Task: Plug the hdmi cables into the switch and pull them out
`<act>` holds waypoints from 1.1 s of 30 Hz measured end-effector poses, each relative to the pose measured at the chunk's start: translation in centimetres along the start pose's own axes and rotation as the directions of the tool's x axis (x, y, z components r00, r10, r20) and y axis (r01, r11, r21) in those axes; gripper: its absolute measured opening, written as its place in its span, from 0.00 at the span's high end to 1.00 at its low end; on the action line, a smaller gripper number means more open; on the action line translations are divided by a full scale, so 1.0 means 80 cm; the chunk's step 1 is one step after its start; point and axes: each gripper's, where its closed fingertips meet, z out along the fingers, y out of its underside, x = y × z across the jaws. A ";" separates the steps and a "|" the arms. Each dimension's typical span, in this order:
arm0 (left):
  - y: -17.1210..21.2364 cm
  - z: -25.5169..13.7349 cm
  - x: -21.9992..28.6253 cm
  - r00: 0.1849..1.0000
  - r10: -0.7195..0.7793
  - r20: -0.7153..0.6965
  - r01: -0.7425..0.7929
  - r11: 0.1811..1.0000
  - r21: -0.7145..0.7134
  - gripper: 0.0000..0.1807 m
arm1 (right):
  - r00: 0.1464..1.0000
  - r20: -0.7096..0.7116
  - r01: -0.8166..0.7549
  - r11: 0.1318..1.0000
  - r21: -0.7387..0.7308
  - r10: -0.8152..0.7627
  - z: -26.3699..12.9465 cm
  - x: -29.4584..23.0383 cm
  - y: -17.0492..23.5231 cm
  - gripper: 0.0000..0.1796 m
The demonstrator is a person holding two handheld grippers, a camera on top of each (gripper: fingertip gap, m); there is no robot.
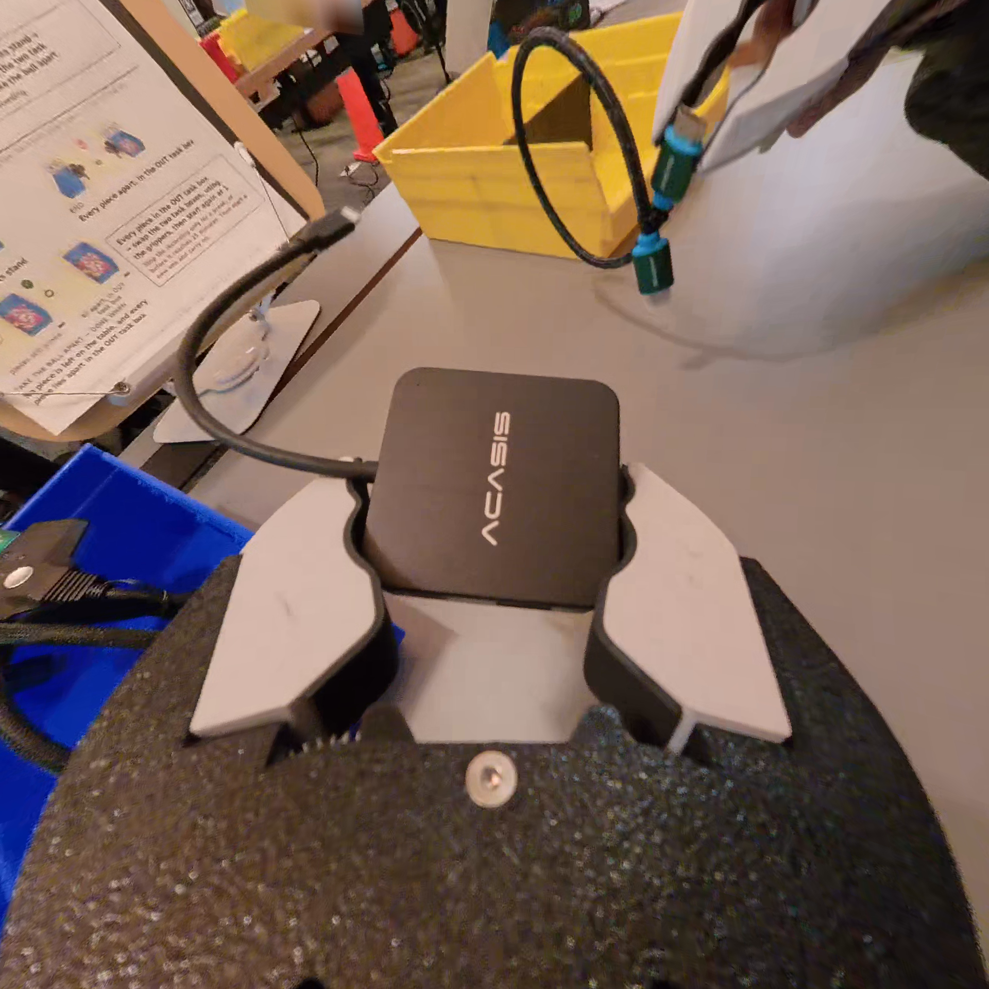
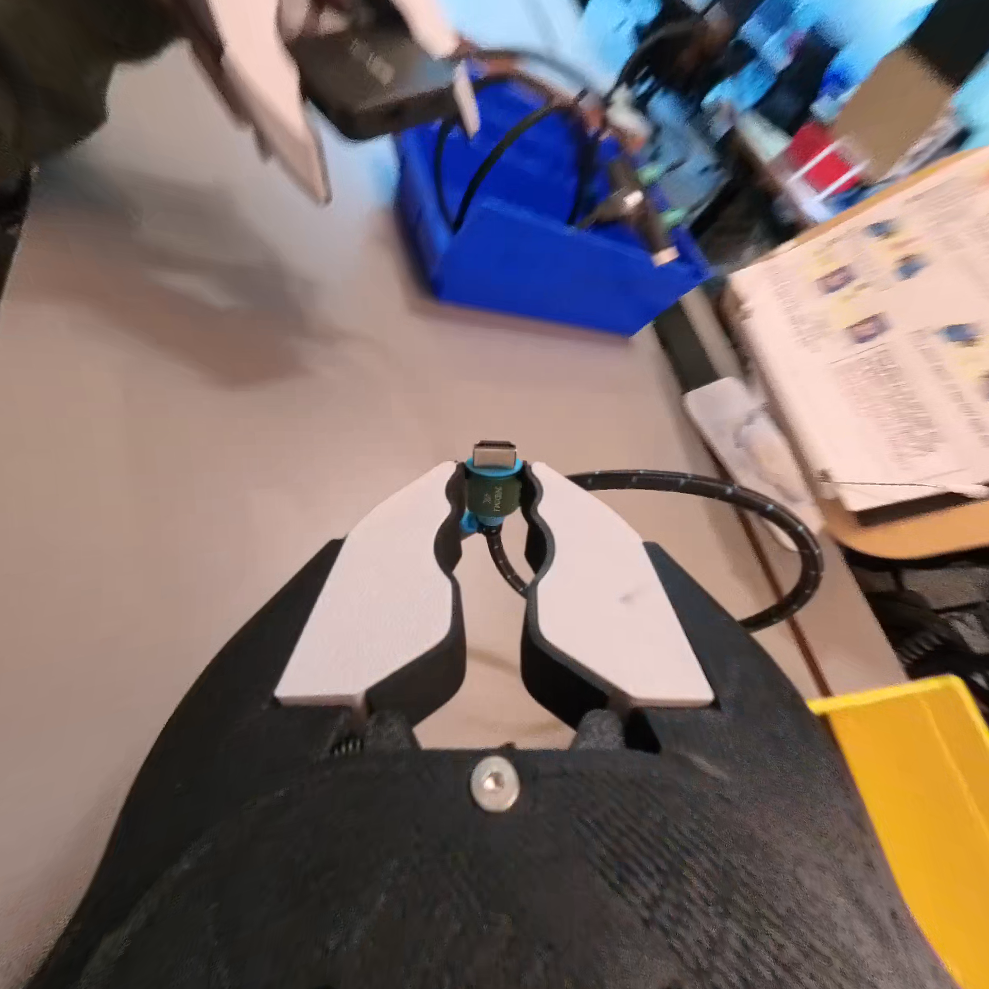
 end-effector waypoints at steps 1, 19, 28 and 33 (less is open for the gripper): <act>-0.002 0.002 0.000 1.000 -0.010 -0.001 0.010 1.000 0.012 0.52 | 0.998 -0.068 -0.009 0.999 0.035 0.011 -0.011 0.016 -0.006 0.89; 0.019 0.046 0.038 0.993 0.002 -0.119 -0.010 0.997 -0.072 0.51 | 0.520 -0.598 -0.573 0.769 0.284 0.609 -0.109 0.170 0.168 0.89; 0.020 0.055 0.050 0.987 -0.002 -0.158 -0.010 0.997 -0.075 0.51 | 0.749 -0.518 -0.346 0.910 0.227 0.414 -0.081 0.151 0.105 0.61; -0.002 0.057 0.071 0.965 -0.044 -0.257 0.052 0.998 0.023 0.52 | 0.978 -0.005 -0.194 0.909 0.369 0.211 -0.017 0.033 -0.007 0.62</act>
